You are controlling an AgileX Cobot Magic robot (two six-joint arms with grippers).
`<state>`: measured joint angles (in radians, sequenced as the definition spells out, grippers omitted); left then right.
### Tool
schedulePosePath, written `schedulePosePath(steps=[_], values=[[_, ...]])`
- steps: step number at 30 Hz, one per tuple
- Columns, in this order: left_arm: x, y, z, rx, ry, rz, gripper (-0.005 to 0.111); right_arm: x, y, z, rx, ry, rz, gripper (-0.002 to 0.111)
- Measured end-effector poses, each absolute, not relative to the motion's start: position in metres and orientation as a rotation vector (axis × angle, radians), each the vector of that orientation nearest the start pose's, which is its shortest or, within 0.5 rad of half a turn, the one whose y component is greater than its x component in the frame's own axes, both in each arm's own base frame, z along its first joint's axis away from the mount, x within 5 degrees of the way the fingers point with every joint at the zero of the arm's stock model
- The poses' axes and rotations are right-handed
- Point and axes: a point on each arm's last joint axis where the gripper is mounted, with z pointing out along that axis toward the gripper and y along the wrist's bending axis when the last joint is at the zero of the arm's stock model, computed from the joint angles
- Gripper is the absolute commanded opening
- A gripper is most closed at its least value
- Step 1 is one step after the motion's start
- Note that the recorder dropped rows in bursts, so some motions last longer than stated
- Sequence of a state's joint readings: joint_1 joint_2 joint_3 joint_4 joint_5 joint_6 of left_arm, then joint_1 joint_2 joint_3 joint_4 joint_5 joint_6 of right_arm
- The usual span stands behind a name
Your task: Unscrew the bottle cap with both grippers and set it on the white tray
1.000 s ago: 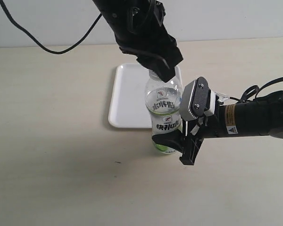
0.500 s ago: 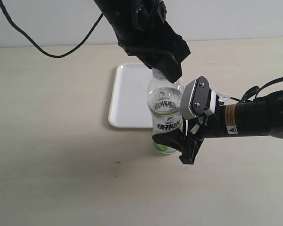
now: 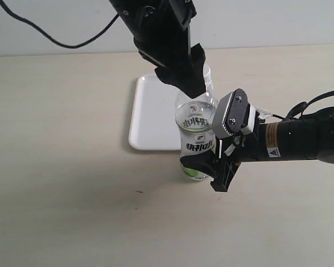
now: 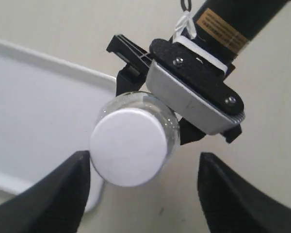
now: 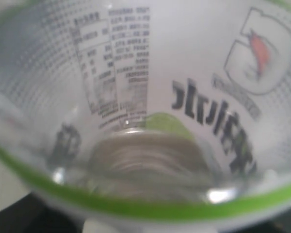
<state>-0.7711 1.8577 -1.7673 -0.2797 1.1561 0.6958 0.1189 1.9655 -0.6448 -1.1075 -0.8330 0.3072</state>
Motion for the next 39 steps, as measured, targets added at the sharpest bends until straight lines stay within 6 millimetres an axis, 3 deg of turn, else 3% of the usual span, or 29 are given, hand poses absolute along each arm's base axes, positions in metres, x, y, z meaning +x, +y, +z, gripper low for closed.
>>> schedulePosePath(steps=[6, 12, 26, 39], values=[[0.275, -0.299, 0.334, 1.920, 1.764, -0.311, 0.062, 0.288, 0.094, 0.091, -1.091, 1.890, 0.555, 0.000], [0.274, -0.298, 0.334, 2.045, 1.619, -0.257, 0.062, 0.288, 0.094, 0.091, -1.091, 1.890, 0.553, 0.000], [0.278, -0.298, 0.321, 2.136, 1.617, -0.204, 0.062, 0.289, 0.094, 0.091, -1.134, 1.859, 0.513, 0.000], [0.275, -0.304, 0.324, 2.078, 1.617, -0.308, 0.062, 0.289, 0.094, 0.091, -1.138, 1.858, 0.510, 0.000]])
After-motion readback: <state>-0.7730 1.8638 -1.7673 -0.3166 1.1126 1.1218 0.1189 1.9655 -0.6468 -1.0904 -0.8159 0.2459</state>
